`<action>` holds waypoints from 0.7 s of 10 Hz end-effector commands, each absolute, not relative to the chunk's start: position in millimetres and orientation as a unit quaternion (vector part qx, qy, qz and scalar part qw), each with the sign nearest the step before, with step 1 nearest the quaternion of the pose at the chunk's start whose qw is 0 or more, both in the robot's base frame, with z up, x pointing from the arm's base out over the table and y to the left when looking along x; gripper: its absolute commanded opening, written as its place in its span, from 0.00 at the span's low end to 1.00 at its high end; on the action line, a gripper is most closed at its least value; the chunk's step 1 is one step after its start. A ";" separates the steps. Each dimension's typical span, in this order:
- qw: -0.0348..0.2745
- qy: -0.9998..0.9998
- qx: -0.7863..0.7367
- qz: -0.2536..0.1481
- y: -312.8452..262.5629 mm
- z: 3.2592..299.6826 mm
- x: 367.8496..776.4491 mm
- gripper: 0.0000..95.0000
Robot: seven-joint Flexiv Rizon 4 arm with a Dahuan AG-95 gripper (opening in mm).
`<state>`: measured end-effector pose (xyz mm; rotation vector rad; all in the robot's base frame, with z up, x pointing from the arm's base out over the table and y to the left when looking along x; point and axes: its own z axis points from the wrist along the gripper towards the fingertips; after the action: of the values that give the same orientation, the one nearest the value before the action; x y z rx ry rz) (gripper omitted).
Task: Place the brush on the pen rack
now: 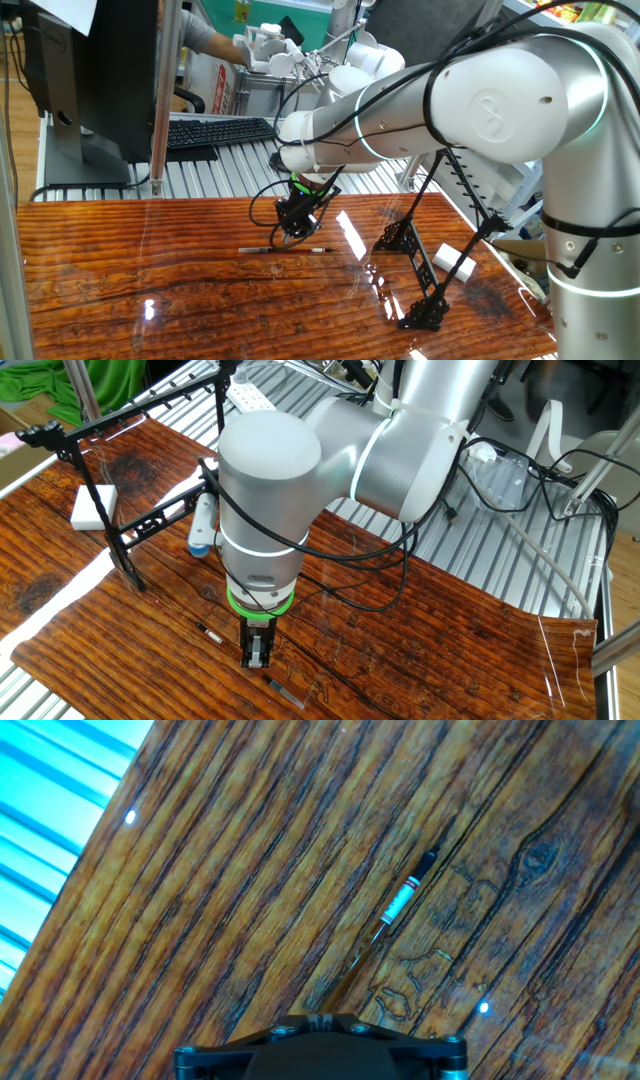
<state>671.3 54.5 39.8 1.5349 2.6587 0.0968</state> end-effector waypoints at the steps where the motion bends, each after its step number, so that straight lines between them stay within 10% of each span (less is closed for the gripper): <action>1: 0.036 0.863 0.504 0.029 54.4 38.6 671.9 0.00; 7: 0.036 0.842 0.537 0.032 58.9 30.0 676.3 0.00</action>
<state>675.7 59.3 29.7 1.6498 2.5880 0.0999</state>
